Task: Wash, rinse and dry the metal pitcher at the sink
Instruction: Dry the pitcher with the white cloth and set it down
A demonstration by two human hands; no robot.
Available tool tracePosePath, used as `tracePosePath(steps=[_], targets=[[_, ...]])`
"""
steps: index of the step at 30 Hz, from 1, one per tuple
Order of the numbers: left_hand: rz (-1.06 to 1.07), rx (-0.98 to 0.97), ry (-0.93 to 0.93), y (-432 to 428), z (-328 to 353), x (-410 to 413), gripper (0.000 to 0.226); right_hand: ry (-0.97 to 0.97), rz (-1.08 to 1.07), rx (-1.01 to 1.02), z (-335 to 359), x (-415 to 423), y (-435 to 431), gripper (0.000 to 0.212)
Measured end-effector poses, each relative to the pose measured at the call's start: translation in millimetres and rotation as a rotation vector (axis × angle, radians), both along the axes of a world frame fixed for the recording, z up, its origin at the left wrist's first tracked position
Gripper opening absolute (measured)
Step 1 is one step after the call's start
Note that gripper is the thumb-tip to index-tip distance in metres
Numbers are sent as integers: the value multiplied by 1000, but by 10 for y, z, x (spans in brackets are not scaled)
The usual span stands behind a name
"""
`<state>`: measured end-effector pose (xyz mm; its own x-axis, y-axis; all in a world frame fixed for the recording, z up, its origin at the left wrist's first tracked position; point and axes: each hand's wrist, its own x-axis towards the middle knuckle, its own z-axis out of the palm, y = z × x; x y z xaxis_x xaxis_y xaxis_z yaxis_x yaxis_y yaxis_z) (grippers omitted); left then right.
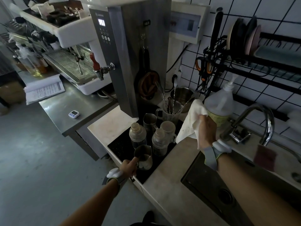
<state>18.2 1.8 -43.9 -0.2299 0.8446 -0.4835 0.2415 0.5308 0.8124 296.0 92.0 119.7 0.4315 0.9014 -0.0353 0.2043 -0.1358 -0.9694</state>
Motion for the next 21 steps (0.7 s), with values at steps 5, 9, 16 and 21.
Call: tracePosePath(steps=[5,9,16,21], targets=[[4,-12,33,-65,-74,38,66,-48,10,-33,8,-19,-30,32],[36,-18,-24,-102,-140,100,65,-115,10,-37,-5,1,-51,33],[-28,-69,-6,-107,-102,104,55,-69,-11,-7,-30,34,-88,32],[-58,-51,125,-95,17,112,39,-32,-3,-4,-58,39,-98,25]])
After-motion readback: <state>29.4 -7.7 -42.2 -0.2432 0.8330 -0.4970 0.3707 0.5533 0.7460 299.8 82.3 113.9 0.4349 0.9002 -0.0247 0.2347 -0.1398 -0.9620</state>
